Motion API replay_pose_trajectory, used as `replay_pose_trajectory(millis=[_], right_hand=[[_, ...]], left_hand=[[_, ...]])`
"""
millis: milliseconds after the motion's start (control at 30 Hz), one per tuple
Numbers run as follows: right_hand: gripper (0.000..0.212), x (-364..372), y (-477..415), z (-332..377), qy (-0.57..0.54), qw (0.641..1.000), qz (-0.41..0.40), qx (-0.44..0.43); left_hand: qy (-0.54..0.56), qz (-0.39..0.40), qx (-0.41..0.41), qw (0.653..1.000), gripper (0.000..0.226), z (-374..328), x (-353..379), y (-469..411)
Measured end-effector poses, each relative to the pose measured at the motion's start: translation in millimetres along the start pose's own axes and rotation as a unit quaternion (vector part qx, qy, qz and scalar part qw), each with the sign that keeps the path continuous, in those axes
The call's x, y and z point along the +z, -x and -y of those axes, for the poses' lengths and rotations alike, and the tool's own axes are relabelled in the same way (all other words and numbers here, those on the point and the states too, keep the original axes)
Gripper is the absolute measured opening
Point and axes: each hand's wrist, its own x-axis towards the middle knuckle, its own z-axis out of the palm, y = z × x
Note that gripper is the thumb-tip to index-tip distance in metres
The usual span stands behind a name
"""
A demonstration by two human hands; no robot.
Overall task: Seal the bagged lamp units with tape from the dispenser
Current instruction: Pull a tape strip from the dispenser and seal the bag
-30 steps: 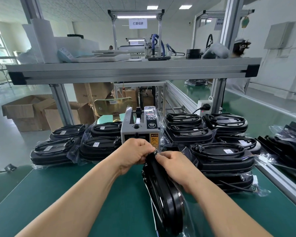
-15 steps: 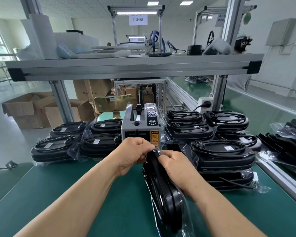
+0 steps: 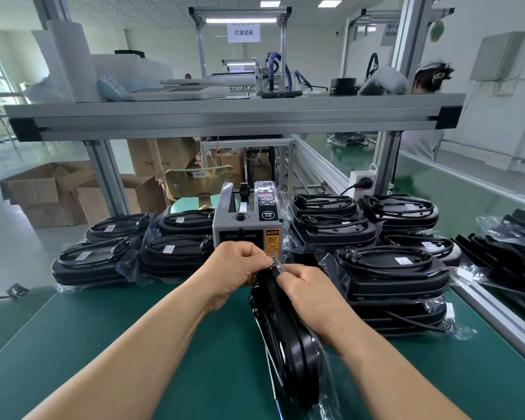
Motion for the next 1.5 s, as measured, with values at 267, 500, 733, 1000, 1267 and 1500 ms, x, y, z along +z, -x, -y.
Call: replay_pose_trajectory(millis=[267, 500, 733, 1000, 1267, 1500], right_hand=[[0.024, 1, -1, -1, -0.010, 1.000, -0.001, 0.004], [0.024, 1, -2, -2, -0.004, 1.000, -0.005, 0.002], [0.024, 1, -2, -2, -0.009, 1.000, -0.004, 0.003], [0.023, 3, -1, -2, -0.018, 1.000, 0.003, -0.001], [0.024, 4, 0, -1, -0.005, 1.000, 0.001, -0.007], [0.025, 2, 2, 1, -0.012, 1.000, 0.004, -0.009]], left_hand=[[-0.027, -0.037, 0.035, 0.998, 0.021, 7, 2, 0], [-0.059, -0.067, 0.049, 0.995, 0.021, 10, 6, 1], [-0.087, -0.079, 0.052, 0.992, 0.016, 11, 6, 3], [-0.014, -0.092, -0.049, 0.994, 0.009, 16, 10, 2], [0.085, -0.095, -0.098, 0.987, 0.003, 16, 14, 4], [0.110, -0.065, -0.142, 0.982, 0.014, 12, 8, 3]])
